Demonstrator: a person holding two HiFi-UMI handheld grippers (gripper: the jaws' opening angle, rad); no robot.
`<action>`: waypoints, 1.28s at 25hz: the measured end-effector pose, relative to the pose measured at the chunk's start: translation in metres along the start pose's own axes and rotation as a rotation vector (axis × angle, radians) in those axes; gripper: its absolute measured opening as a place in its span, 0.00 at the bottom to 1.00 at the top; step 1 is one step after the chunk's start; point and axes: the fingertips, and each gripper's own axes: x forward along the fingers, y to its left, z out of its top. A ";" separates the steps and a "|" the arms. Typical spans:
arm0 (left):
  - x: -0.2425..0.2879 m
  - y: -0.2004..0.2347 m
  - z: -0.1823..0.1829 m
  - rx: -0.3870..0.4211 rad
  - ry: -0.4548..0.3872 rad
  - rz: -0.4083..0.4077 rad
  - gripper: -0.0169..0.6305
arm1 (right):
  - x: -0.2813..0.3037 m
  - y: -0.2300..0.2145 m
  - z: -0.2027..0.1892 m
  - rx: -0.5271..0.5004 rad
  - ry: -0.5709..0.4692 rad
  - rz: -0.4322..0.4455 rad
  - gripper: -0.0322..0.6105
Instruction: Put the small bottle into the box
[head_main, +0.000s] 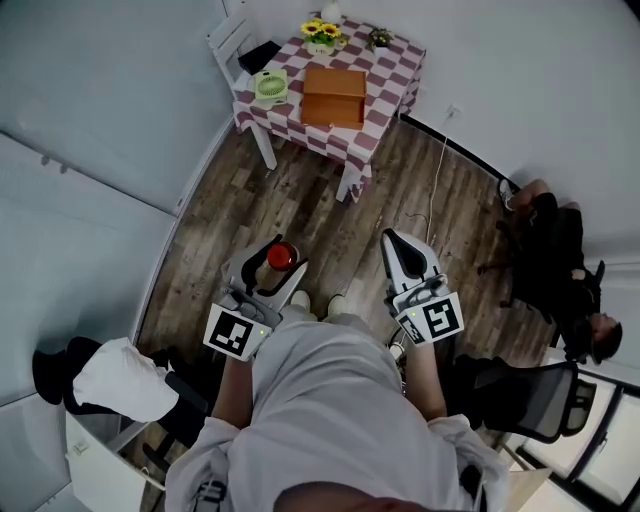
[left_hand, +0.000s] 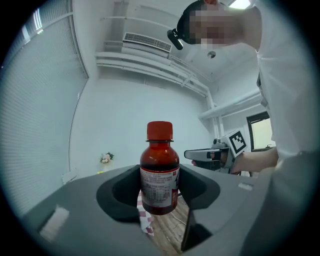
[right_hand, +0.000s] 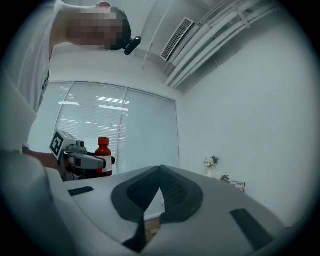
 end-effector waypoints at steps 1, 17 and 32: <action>-0.003 0.003 -0.001 -0.001 0.003 -0.003 0.36 | 0.003 0.002 -0.002 0.004 0.005 -0.003 0.05; -0.033 0.069 -0.016 -0.049 -0.033 -0.011 0.36 | 0.052 0.034 -0.009 -0.014 0.045 -0.052 0.05; 0.068 0.185 -0.029 -0.046 0.022 0.117 0.36 | 0.178 -0.086 -0.027 0.047 0.024 -0.011 0.05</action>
